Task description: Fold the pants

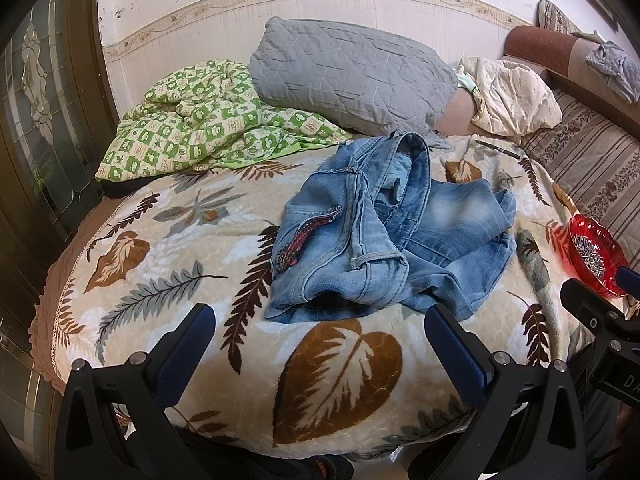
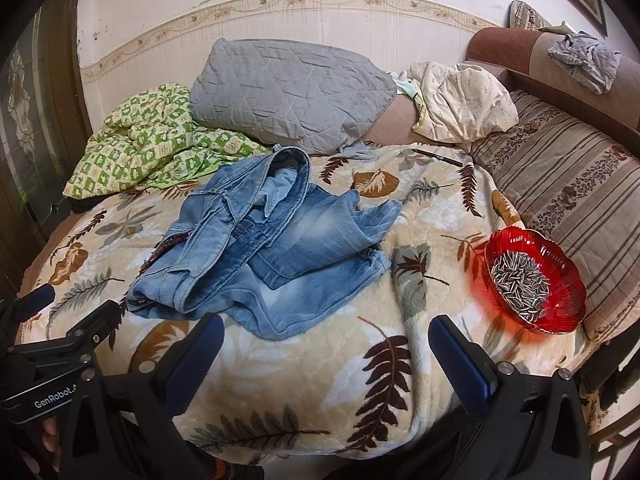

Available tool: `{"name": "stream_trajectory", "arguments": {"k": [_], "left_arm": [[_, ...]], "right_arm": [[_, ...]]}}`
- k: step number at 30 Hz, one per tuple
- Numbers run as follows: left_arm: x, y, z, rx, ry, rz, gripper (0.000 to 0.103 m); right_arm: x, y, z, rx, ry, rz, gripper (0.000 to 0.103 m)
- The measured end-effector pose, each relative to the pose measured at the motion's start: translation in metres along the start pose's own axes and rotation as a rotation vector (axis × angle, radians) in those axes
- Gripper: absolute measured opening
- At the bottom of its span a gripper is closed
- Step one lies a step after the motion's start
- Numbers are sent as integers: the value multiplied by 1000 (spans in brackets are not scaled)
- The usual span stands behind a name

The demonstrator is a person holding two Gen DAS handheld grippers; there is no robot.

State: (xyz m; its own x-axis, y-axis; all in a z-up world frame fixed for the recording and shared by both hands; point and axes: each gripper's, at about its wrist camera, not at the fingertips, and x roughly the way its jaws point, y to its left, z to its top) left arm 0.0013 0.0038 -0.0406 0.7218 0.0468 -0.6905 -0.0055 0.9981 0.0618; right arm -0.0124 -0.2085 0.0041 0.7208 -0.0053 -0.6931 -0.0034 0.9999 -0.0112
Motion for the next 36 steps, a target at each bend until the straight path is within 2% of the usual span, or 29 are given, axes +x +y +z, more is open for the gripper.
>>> {"name": "stream_trajectory", "arguments": {"k": [5,8,13,18,20,23,25,28,30,32,33,36], "left_arm": [[4,0,-1,-1,7,5,103],[10,2,1,4,7,-16,103],[23,4,4,126,-30,-23,103],[45,9,9,156,4,-109,103],[53,-1,6,230,11,-112,103],[58,-23,-1,377,-37,-55,103],[69,-36,-3,452,-35,-26,103],[84,-44,1,485,-13,-13,103],[94,-46,6,494,-4,1,100],[101,-47,10,500,8,6,86],[105,-47,11,498,23,-8,84],[116,-49,10,526,53,-27,75]], "right_arm": [[6,-3,1,-1,-4,-1,103],[12,-10,9,-14,-15,42,103],[29,-24,39,-53,-67,155,103],[68,-37,80,-56,-22,298,103],[90,-36,99,-96,9,341,103],[119,-26,125,-187,42,315,103],[138,-18,140,-272,42,282,103],[174,-4,158,-385,68,227,102],[202,3,167,-418,105,219,95],[229,7,174,-427,164,236,82],[242,10,175,-432,188,249,75],[275,26,177,-471,233,252,74]]}}
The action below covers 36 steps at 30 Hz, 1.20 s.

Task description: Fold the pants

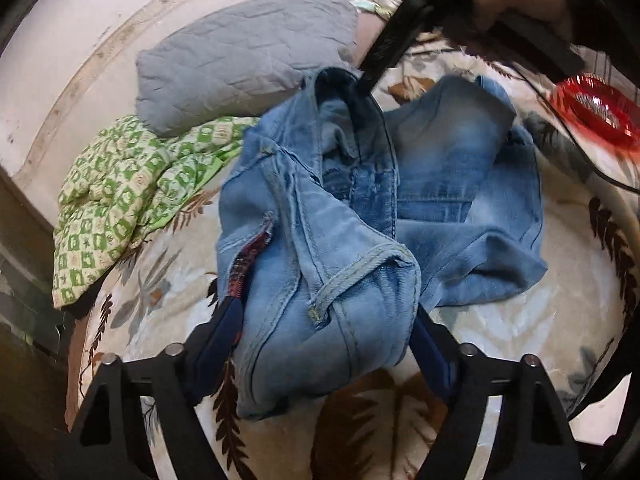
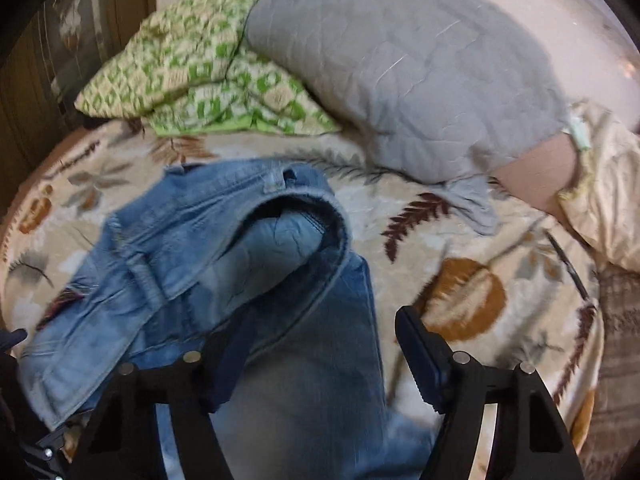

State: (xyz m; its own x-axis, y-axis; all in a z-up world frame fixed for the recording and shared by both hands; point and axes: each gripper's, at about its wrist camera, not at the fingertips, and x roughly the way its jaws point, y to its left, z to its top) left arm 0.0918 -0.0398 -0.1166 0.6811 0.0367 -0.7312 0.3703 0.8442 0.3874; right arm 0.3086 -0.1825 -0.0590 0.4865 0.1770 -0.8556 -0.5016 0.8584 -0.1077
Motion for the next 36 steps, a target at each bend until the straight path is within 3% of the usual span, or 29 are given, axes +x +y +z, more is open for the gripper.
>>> {"name": "stream_trajectory", "arguments": {"k": [2,3,4,6,7,13,17,21,24,30,36], "left_arm": [[6,-2,-2,19,23,-23,54],[9,-2,-2,17,35,-27,52],[10,0,-3,6,43,-39,48],[10,4,-3,-26,45,-56,32],[8,7,-2,-47,44,-63,29],[-16,48,3,-243,-32,-180,18],[-40,98,0,-407,-126,-193,16],[-51,162,-21,-595,-190,-149,16],[-46,208,-45,-714,-181,-68,16],[-18,259,-94,-852,-106,33,16],[19,272,-122,-852,-5,68,16]], "right_arm": [[17,4,9,-19,10,1,73],[24,5,15,-23,11,7,64],[28,5,19,-21,11,14,40],[39,4,28,5,32,34,12],[44,3,32,12,41,47,9],[14,5,47,21,-12,74,7],[-27,25,88,-15,-99,68,6],[-58,70,152,-52,-204,82,6],[-62,123,201,-102,-259,96,6],[-5,243,271,-214,-235,84,6],[71,294,276,-223,-156,70,6]]}}
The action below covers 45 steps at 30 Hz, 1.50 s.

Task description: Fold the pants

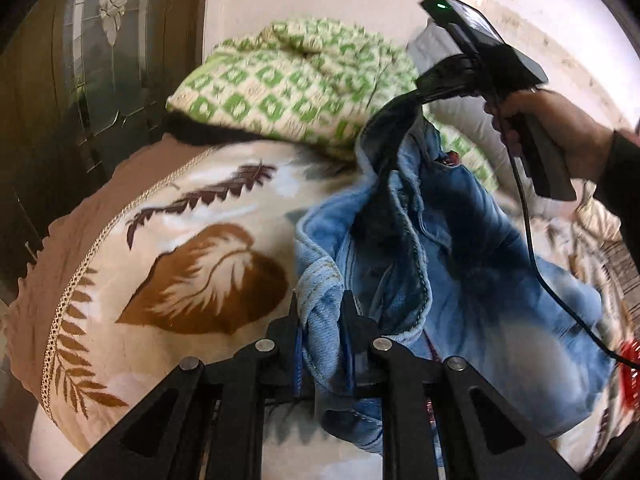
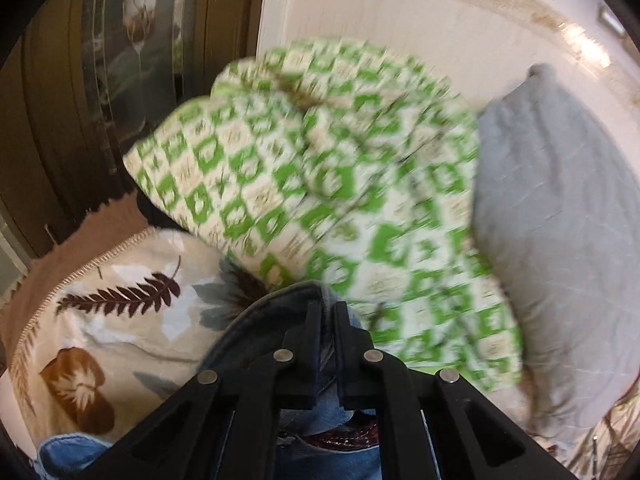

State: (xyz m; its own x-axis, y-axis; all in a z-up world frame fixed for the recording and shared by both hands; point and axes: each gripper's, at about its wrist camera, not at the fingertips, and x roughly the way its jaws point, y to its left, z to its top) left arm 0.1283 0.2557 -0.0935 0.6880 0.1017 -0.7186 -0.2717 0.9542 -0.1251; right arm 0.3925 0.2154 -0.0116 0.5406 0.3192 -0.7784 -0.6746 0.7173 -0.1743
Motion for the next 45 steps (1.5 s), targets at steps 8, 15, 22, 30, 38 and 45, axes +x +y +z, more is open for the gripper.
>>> {"name": "stream_trajectory", "arguments": {"k": [8,15,22,30,38,45], "left_arm": [[-2,-8,-4,91,4,92,83],[-50,-30,6,125,-76,93,103],[-61,-108,7,311,-25,-12,103],[-55,-226,12,439,81,-326,103],[0,-288,-11,255,318,-456,103],[46,-294,-15,9,431,-428,103]], "right_arm": [[28,-14,-24,82,105,1,33],[-51,-54,-54,128,40,-14,103],[-146,-107,-143,137,34,-89,103],[-243,-214,-297,415,48,-140,103],[-245,-277,-408,670,93,30,103],[-190,-291,-413,765,154,73,89]]}}
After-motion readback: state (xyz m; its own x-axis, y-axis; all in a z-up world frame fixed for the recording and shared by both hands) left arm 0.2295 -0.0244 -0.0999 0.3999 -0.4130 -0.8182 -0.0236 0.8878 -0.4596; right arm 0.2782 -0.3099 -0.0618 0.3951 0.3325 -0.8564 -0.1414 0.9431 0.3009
